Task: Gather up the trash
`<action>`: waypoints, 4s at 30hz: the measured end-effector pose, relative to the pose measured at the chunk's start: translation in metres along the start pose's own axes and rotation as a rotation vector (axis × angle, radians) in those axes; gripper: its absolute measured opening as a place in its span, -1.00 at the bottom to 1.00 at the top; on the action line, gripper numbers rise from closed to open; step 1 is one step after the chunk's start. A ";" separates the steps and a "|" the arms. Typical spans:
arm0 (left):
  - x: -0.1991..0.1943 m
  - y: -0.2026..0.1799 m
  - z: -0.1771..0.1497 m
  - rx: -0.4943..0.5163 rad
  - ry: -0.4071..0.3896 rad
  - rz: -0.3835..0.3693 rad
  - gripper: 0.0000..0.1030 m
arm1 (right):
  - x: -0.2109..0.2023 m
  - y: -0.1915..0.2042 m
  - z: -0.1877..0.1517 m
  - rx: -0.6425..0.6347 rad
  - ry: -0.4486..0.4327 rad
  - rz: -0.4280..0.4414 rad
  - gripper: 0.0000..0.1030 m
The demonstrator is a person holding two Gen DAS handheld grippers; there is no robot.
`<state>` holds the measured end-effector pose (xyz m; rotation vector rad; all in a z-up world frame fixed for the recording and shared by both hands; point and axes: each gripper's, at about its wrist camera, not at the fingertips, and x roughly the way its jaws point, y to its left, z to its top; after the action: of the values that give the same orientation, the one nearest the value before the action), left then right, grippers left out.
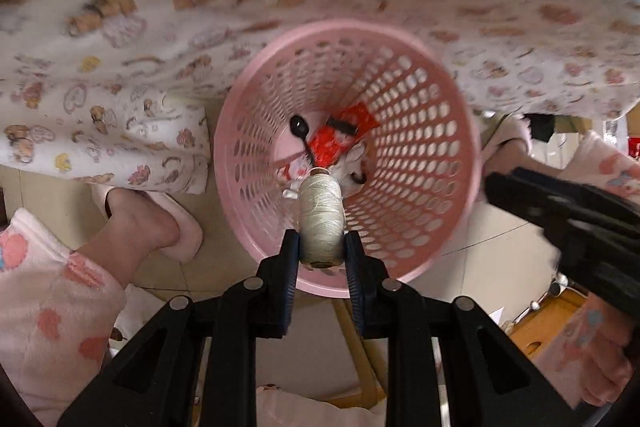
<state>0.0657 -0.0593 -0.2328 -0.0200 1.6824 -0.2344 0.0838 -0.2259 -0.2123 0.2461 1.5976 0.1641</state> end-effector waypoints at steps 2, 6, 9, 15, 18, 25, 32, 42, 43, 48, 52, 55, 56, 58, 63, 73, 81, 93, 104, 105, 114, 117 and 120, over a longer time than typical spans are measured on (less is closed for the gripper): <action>0.012 0.003 0.000 0.000 0.026 0.009 -0.58 | -0.004 0.004 -0.001 -0.010 -0.009 -0.001 -0.24; 0.030 0.005 0.001 -0.006 0.053 0.048 -0.58 | -0.009 0.007 -0.002 -0.027 -0.020 0.003 -0.12; 0.041 0.011 0.002 -0.019 0.085 0.063 -0.58 | -0.010 0.003 -0.003 -0.015 -0.019 -0.002 -0.06; 0.053 0.015 0.001 -0.041 0.132 0.049 -0.58 | -0.010 -0.007 -0.004 0.015 -0.006 -0.006 -0.04; 0.051 0.011 0.000 -0.021 0.121 0.073 -0.48 | -0.011 -0.006 -0.004 0.001 -0.014 -0.023 -0.04; 0.025 0.008 0.001 -0.041 0.062 0.071 -0.44 | -0.022 -0.004 -0.006 -0.014 -0.037 -0.008 -0.04; -0.040 -0.001 -0.008 -0.006 -0.113 0.062 -0.40 | -0.047 0.002 -0.012 -0.032 -0.104 -0.005 -0.04; -0.142 -0.021 -0.023 0.087 -0.456 0.052 -0.39 | -0.128 0.032 -0.032 -0.162 -0.422 -0.084 -0.04; -0.151 -0.021 -0.024 0.088 -0.487 0.053 -0.33 | -0.138 0.035 -0.035 -0.178 -0.481 -0.120 -0.04; -0.192 -0.024 -0.034 0.084 -0.672 0.095 -0.05 | -0.162 0.042 -0.038 -0.225 -0.621 -0.163 -0.02; -0.209 -0.026 -0.038 0.085 -0.779 0.096 0.11 | -0.174 0.043 -0.043 -0.240 -0.684 -0.166 -0.02; -0.221 -0.029 -0.043 0.094 -0.867 0.097 0.37 | -0.179 0.046 -0.046 -0.248 -0.732 -0.173 0.00; -0.223 -0.031 -0.044 0.095 -0.893 0.102 0.43 | -0.183 0.046 -0.049 -0.249 -0.752 -0.168 0.02; -0.227 -0.032 -0.050 0.086 -0.937 0.094 0.59 | -0.188 0.046 -0.051 -0.246 -0.787 -0.165 0.16; -0.239 -0.028 -0.058 0.058 -1.030 0.095 0.97 | -0.199 0.044 -0.059 -0.258 -0.869 -0.188 0.72; -0.244 -0.018 -0.063 0.035 -1.066 0.140 0.98 | -0.208 0.045 -0.064 -0.253 -0.966 -0.206 1.00; -0.248 -0.010 -0.065 0.000 -1.076 0.117 0.99 | -0.206 0.042 -0.060 -0.226 -0.957 -0.205 1.00; -0.245 -0.010 -0.065 0.016 -1.076 0.136 0.99 | -0.206 0.038 -0.059 -0.212 -0.964 -0.212 1.00; -0.242 -0.009 -0.063 0.017 -1.062 0.138 0.99 | -0.206 0.037 -0.058 -0.210 -0.959 -0.217 1.00; -0.242 -0.010 -0.063 0.017 -1.062 0.138 0.99 | -0.206 0.037 -0.058 -0.213 -0.959 -0.217 1.00; -0.240 -0.013 -0.064 0.038 -1.062 0.146 0.99 | -0.206 0.037 -0.059 -0.222 -0.963 -0.224 1.00; -0.240 -0.014 -0.064 0.037 -1.063 0.151 0.99 | -0.207 0.037 -0.060 -0.222 -0.965 -0.225 1.00; -0.240 -0.014 -0.064 0.037 -1.062 0.147 0.99 | -0.206 0.037 -0.059 -0.221 -0.963 -0.225 1.00</action>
<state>0.0318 -0.0282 0.0119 0.0081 0.6182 -0.1048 0.0328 -0.2404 -0.0009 -0.0402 0.6330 0.0304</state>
